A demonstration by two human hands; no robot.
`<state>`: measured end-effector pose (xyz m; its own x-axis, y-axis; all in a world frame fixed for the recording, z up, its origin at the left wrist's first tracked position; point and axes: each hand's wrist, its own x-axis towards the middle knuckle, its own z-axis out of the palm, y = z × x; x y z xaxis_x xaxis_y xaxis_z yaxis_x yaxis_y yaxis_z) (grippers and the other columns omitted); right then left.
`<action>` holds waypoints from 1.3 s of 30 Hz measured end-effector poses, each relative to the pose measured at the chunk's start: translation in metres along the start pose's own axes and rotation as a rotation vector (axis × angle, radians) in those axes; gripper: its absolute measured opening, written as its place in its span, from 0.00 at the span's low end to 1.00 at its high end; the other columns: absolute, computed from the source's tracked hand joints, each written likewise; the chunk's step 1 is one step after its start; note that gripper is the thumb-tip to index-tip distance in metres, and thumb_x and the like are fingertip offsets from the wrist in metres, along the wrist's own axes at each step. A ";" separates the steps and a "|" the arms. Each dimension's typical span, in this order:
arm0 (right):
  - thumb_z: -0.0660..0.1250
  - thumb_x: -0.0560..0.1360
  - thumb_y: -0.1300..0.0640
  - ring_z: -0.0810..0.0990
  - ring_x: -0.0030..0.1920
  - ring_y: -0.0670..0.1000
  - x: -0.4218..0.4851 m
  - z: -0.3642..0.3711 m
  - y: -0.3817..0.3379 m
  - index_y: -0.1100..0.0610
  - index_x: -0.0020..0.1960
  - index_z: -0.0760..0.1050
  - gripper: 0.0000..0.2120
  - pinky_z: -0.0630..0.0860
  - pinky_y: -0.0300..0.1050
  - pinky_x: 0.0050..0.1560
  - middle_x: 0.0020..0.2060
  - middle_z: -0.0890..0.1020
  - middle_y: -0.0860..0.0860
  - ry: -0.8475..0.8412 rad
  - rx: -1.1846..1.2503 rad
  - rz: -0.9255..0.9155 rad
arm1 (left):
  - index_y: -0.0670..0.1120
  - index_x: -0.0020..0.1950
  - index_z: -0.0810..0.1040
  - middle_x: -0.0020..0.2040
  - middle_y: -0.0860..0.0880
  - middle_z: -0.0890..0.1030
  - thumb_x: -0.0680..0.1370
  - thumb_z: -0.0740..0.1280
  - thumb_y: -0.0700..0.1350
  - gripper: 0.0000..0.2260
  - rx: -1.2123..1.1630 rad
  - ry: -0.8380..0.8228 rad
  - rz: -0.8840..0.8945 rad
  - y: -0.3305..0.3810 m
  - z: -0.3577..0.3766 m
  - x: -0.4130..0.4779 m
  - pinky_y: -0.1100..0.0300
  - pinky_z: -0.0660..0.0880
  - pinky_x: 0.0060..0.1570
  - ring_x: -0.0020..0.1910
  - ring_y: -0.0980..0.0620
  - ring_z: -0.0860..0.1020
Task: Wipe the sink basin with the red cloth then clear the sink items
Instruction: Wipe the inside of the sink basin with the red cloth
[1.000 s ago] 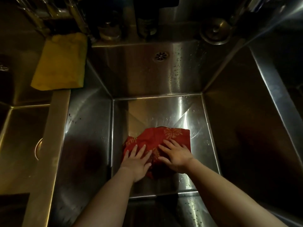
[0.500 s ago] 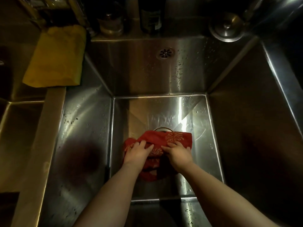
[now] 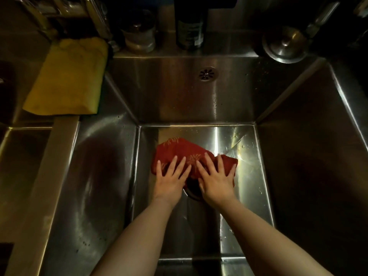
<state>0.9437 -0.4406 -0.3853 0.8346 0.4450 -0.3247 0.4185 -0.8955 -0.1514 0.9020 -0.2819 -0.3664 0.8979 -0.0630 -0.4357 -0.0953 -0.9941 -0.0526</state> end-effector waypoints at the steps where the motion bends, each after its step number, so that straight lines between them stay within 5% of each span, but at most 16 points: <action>1: 0.49 0.78 0.44 0.37 0.75 0.60 0.001 0.006 -0.005 0.44 0.76 0.48 0.27 0.29 0.72 0.62 0.77 0.46 0.50 -0.019 -0.012 0.002 | 0.54 0.76 0.37 0.77 0.50 0.35 0.82 0.54 0.50 0.30 0.005 -0.022 0.001 -0.001 0.004 0.000 0.35 0.23 0.58 0.74 0.46 0.33; 7: 0.46 0.79 0.41 0.32 0.74 0.58 0.011 0.025 -0.012 0.44 0.76 0.44 0.28 0.26 0.74 0.58 0.77 0.42 0.48 -0.086 -0.052 0.076 | 0.57 0.76 0.39 0.76 0.53 0.33 0.82 0.47 0.58 0.26 -0.074 -0.113 -0.008 -0.011 0.015 0.015 0.35 0.30 0.65 0.74 0.46 0.32; 12: 0.55 0.78 0.49 0.36 0.75 0.59 0.023 0.021 0.006 0.43 0.75 0.35 0.35 0.50 0.74 0.64 0.76 0.37 0.48 -0.136 -0.090 0.014 | 0.59 0.75 0.36 0.76 0.54 0.33 0.80 0.45 0.63 0.27 -0.114 -0.087 0.006 -0.017 0.019 0.028 0.38 0.26 0.63 0.74 0.47 0.32; 19: 0.61 0.76 0.51 0.41 0.75 0.58 0.073 -0.020 0.016 0.42 0.75 0.46 0.34 0.50 0.70 0.67 0.76 0.40 0.48 0.030 -0.068 0.068 | 0.61 0.74 0.33 0.76 0.56 0.34 0.79 0.41 0.64 0.27 -0.243 -0.052 -0.089 -0.016 0.002 0.064 0.40 0.24 0.61 0.74 0.49 0.33; 21: 0.66 0.74 0.50 0.46 0.75 0.59 0.077 -0.025 0.013 0.43 0.75 0.52 0.35 0.50 0.70 0.67 0.77 0.46 0.50 0.098 -0.100 0.071 | 0.62 0.73 0.32 0.76 0.56 0.35 0.79 0.41 0.64 0.26 -0.257 -0.031 -0.101 -0.019 -0.002 0.070 0.40 0.23 0.61 0.75 0.49 0.34; 25: 0.77 0.62 0.48 0.71 0.67 0.61 0.058 -0.003 0.000 0.49 0.66 0.73 0.34 0.66 0.72 0.58 0.67 0.73 0.53 0.153 -0.141 0.047 | 0.64 0.70 0.30 0.76 0.56 0.34 0.80 0.42 0.62 0.24 -0.235 -0.037 -0.104 -0.022 -0.001 0.074 0.38 0.25 0.61 0.75 0.49 0.35; 28: 0.59 0.74 0.43 0.64 0.71 0.60 0.052 0.012 -0.007 0.48 0.71 0.66 0.27 0.51 0.75 0.63 0.71 0.69 0.52 0.081 -0.121 0.087 | 0.64 0.72 0.32 0.76 0.55 0.34 0.80 0.42 0.60 0.24 -0.203 -0.049 -0.090 -0.022 0.001 0.078 0.35 0.26 0.61 0.75 0.48 0.34; 32: 0.43 0.80 0.42 0.34 0.75 0.58 0.073 0.016 0.009 0.43 0.74 0.35 0.27 0.22 0.69 0.58 0.77 0.42 0.49 -0.023 -0.158 0.040 | 0.64 0.73 0.34 0.77 0.55 0.35 0.81 0.44 0.58 0.24 -0.180 -0.037 -0.073 -0.026 -0.002 0.087 0.33 0.30 0.64 0.76 0.47 0.37; 39: 0.44 0.81 0.44 0.35 0.75 0.57 0.092 0.003 0.017 0.41 0.74 0.34 0.27 0.30 0.73 0.63 0.77 0.40 0.47 -0.048 -0.102 0.021 | 0.63 0.73 0.33 0.77 0.54 0.35 0.82 0.47 0.54 0.26 -0.129 -0.081 -0.064 -0.032 -0.015 0.100 0.33 0.32 0.65 0.76 0.46 0.38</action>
<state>1.0265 -0.4145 -0.4204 0.8265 0.4230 -0.3714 0.4373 -0.8979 -0.0495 1.0016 -0.2581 -0.3947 0.8624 0.0031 -0.5063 0.0216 -0.9993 0.0306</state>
